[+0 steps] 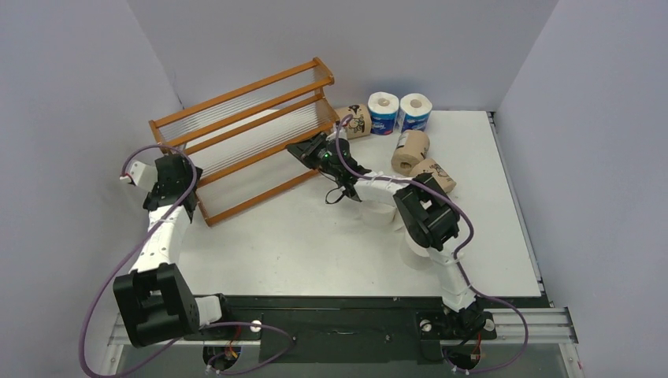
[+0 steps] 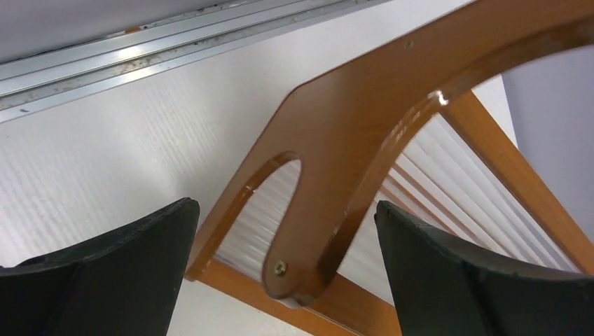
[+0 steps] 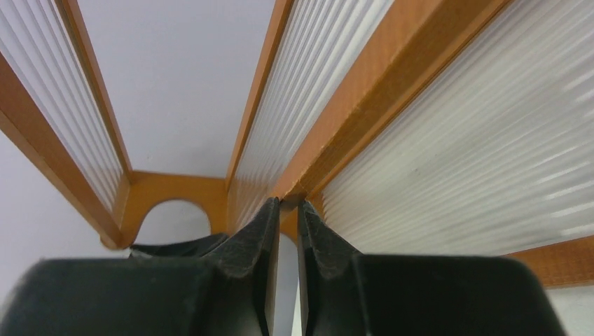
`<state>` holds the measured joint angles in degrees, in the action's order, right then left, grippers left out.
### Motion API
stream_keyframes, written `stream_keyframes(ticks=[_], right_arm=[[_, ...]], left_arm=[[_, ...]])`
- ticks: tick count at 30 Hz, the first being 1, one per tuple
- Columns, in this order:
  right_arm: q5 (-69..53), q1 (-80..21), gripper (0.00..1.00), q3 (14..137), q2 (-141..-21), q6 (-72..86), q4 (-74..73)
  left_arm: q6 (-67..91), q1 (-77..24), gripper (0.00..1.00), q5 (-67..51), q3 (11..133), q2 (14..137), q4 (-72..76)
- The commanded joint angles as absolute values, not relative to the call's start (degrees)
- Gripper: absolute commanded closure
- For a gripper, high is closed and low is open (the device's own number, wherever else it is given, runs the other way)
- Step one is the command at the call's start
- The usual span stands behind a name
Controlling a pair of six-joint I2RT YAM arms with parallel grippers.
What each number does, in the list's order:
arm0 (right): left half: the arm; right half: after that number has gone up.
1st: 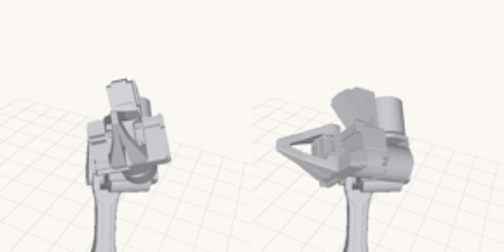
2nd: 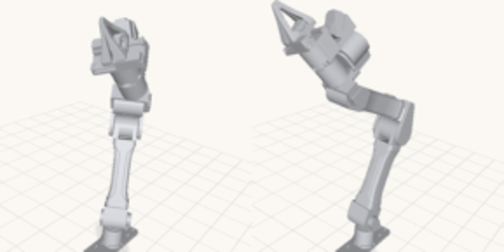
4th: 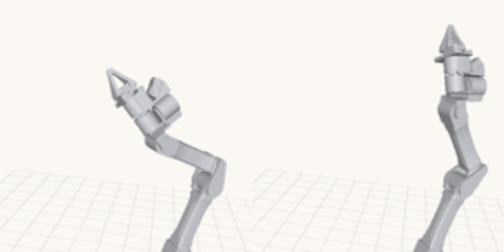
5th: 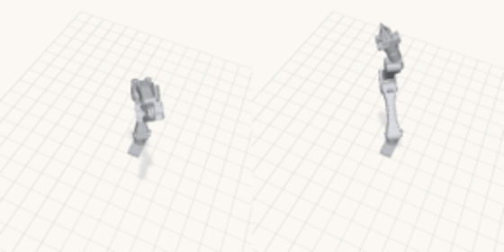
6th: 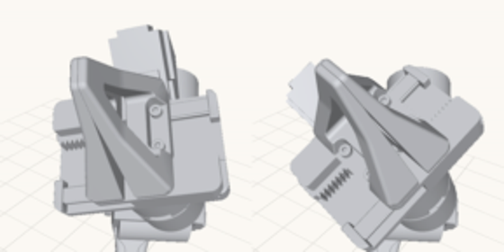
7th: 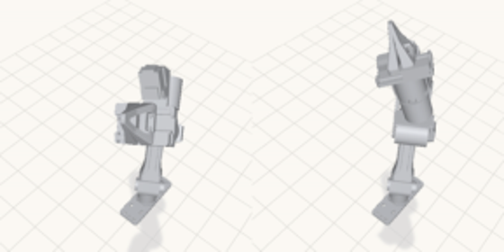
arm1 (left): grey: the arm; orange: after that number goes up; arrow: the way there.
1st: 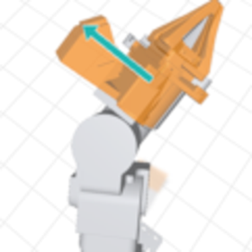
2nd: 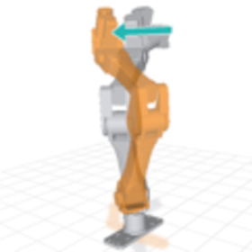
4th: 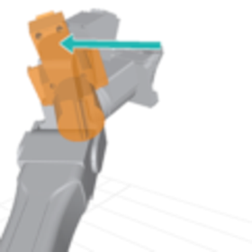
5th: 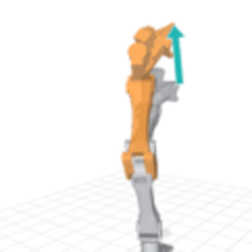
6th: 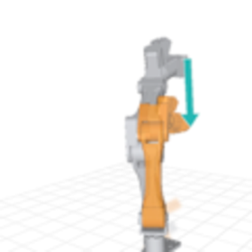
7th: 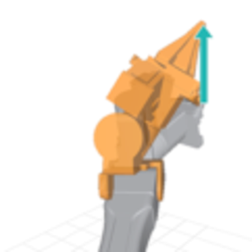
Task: Place and organize the paper towels onto the shelf
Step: Adjust the shelf at the center of the board.
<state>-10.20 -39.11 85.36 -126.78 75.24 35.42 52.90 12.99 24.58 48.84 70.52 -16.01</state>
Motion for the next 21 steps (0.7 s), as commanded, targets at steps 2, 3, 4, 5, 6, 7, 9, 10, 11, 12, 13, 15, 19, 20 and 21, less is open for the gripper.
stream_keyframes(ticks=[2,3,4,5,6,7,9,10,11,12,13,15,19,20,21], right_arm=[[-17.8,-43.9,1.00,89.3,-129.6,74.7,35.5],[-17.8,-43.9,1.00,89.7,-130.0,74.6,35.5],[-17.8,-43.9,1.00,90.2,-130.2,74.7,35.3],[-17.9,-43.9,1.00,90.4,-130.5,74.7,35.3],[-18.0,-43.8,1.00,90.7,-130.6,74.6,35.2],[-18.1,-43.7,1.00,90.9,-130.6,74.6,35.1],[-18.3,-43.4,1.00,90.8,-130.4,74.3,35.0],[-18.3,-43.2,1.00,90.6,-130.1,74.2,35.0],[-18.3,-42.9,1.00,90.4,-129.9,74.2,35.0],[-18.3,-42.7,1.00,89.8,-129.6,74.2,35.1],[-18.3,-42.3,1.00,89.5,-129.4,74.2,35.3],[-18.3,-41.7,1.00,88.4,-128.7,74.3,35.8],[-18.4,-41.1,0.85,85.8,-126.3,73.7,36.0],[-18.3,-41.0,0.76,84.9,-125.1,73.4,35.8],[-18.3,-41.0,0.71,84.4,-124.5,72.9,35.3]], left_arm=[[50.9,14.2,0.03,19.9,53.2,75.8,-9.2],[51.0,14.4,0.03,19.7,53.7,76.3,-9.0],[51.0,14.5,0.03,19.4,54.4,77.3,-8.8],[51.0,14.5,0.03,19.3,54.8,77.7,-8.6],[51.0,14.5,0.03,19.2,55.2,78.0,-8.4],[51.0,14.5,0.03,19.1,55.3,78.2,-8.1],[51.1,14.6,0.03,18.3,55.1,78.0,-7.7],[51.1,14.5,0.03,18.1,54.8,77.7,-7.6],[51.1,14.5,0.03,17.6,54.5,77.4,-7.5],[51.1,14.5,0.03,17.3,54.1,76.9,-7.4],[51.2,14.5,0.03,16.8,53.8,76.5,-7.2],[51.3,14.5,0.03,16.0,53.0,75.5,-7.1],[51.6,14.4,0.04,14.4,51.7,73.0,-8.0],[51.6,14.5,0.04,14.2,51.7,72.0,-8.8],[51.6,14.5,0.04,13.9,51.4,71.5,-9.3]])
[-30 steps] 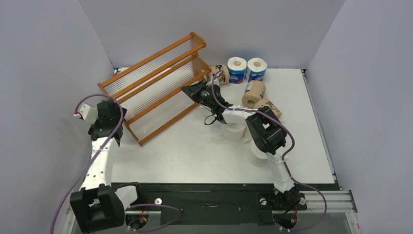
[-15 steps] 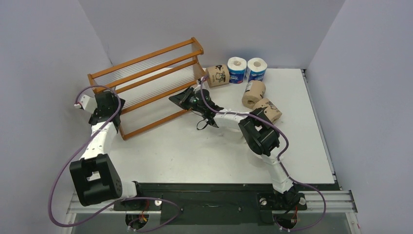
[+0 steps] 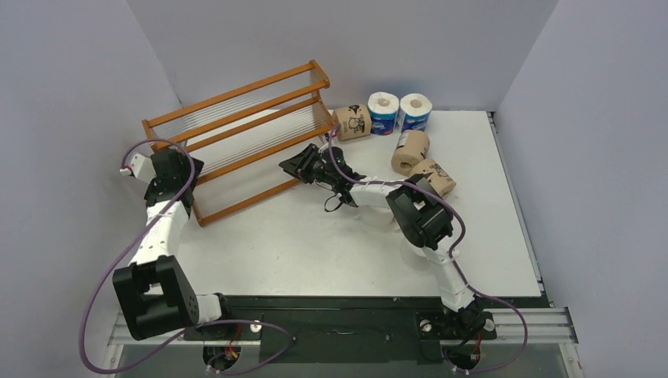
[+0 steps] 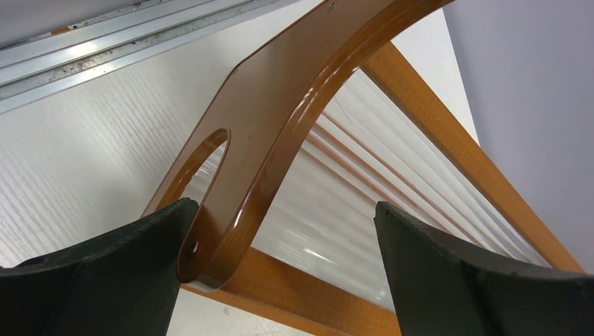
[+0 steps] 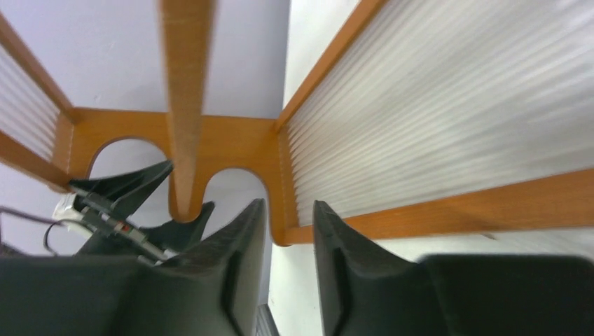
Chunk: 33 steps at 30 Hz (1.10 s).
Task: Place and organize the paper towels onto the shelf
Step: Adjust the shelf at the center of the board, then move the paper towel to the center of the board.
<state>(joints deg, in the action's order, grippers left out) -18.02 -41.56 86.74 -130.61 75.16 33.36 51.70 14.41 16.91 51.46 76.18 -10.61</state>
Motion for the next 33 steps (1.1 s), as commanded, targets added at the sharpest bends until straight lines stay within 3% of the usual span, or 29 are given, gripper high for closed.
stream_keyframes(ticks=[1,7,16,25,33], right_arm=[[-18.2,-40.9,0.64,83.5,-123.1,72.6,34.9],[-17.0,-40.6,0.50,78.0,-115.9,69.6,32.3],[-11.9,-42.4,0.45,68.8,-99.2,56.9,17.2],[5.7,-43.6,0.45,59.5,-78.3,41.6,-7.0],[26.2,-43.7,0.48,51.4,-60.8,36.3,-20.2]], left_arm=[[51.6,14.5,0.04,13.8,51.3,70.1,-10.3],[51.0,13.9,0.04,12.8,50.5,63.0,-16.0],[49.2,5.3,0.04,15.6,49.5,50.4,-26.5],[50.4,-22.9,0.04,29.6,45.7,43.8,-30.6],[49.7,-46.0,0.04,41.4,44.8,46.5,-29.7]])
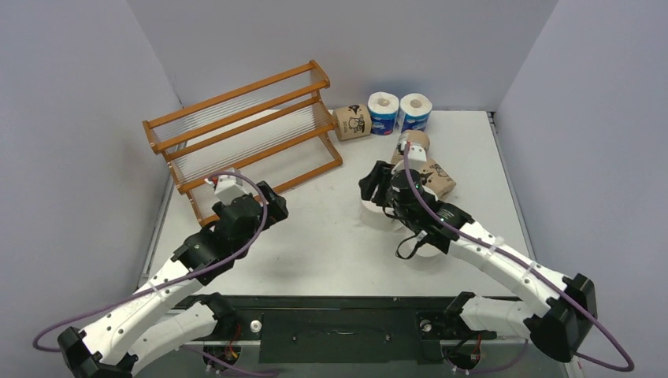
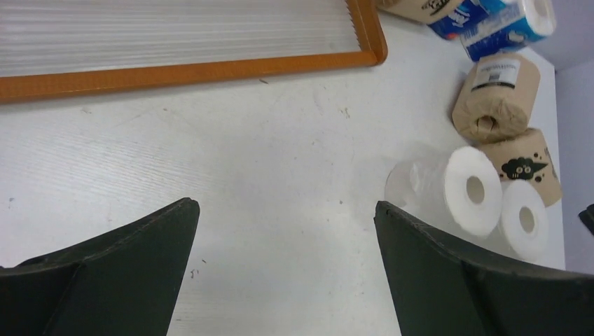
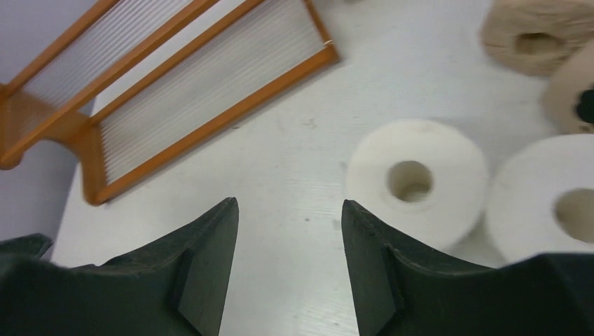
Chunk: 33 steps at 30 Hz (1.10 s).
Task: Place and organize the paper towels onto the shelf
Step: Move the paper towel to the center of the board.
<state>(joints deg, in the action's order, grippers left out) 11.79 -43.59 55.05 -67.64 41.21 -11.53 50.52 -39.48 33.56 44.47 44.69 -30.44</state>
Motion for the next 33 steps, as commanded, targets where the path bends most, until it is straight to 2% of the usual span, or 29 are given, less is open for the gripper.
stream_keyframes(ticks=[1,5,11,19,26,33], right_arm=[[29.2,-43.5,0.48,50.8,-59.6,36.1,-20.9],[29.0,-39.3,0.47,47.2,-54.5,34.8,-26.8],[25.0,-37.1,0.43,44.9,-51.1,31.6,-26.6],[23.5,-36.6,0.43,52.0,-64.4,29.5,-24.9],[16.1,-36.8,0.44,56.1,-71.6,25.3,-20.8],[12.4,-37.0,0.44,60.4,-78.2,22.2,-21.0]], left_arm=[[49.5,-48.2,0.04,41.2,45.0,47.2,-29.4],[48.7,-52.7,0.04,39.9,44.0,50.5,-27.7],[47.7,-52.9,0.04,32.6,36.7,48.5,-20.4],[52.3,-52.9,0.04,28.5,27.9,43.5,-19.3],[57.8,-52.9,0.04,25.4,20.6,39.6,-19.5],[58.7,-52.8,0.04,24.7,19.2,37.3,-20.5]])
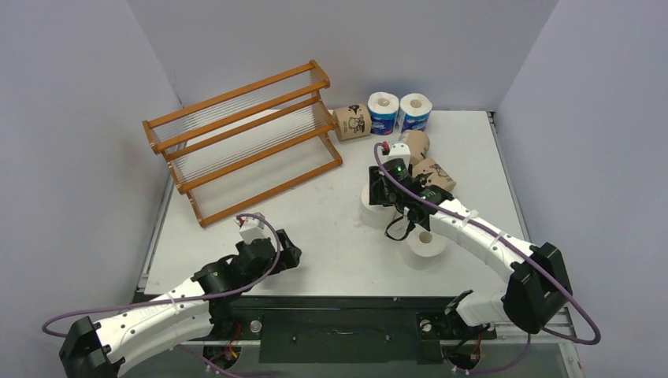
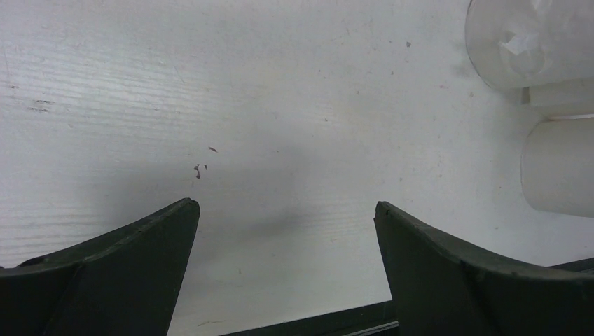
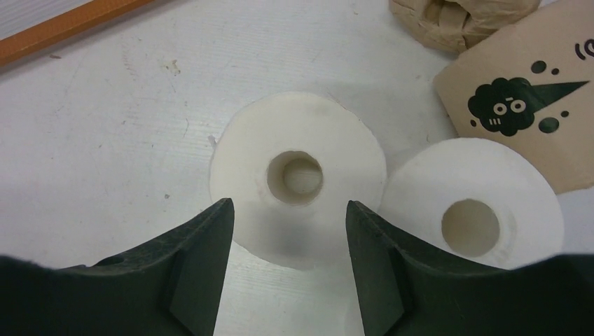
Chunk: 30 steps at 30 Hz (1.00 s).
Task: Place and organize the paper towels onto the shelf
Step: Move the paper towel to the center of the board.
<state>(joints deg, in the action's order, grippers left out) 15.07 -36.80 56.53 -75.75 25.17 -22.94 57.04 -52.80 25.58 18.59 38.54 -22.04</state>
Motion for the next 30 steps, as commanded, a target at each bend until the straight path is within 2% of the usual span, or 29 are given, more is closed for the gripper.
stream_keyframes(ticks=[1,18,24,30], right_arm=[[12.3,-37.1,0.44,61.5,-79.0,21.8,-21.6],[12.8,-39.5,0.45,69.3,-90.9,19.6,-27.7],[13.2,-39.5,0.52,70.0,-93.4,19.9,-28.9],[13.2,-41.4,0.70,71.3,-93.9,19.7,-30.1]], left_arm=[[58.6,-52.9,0.04,24.9,19.6,37.2,-20.8],[57.1,-52.9,0.04,28.0,23.1,33.9,-26.7],[56.4,-52.8,0.04,29.4,24.4,33.4,-28.0],[55.2,-52.8,0.04,30.3,25.7,34.4,-26.1]])
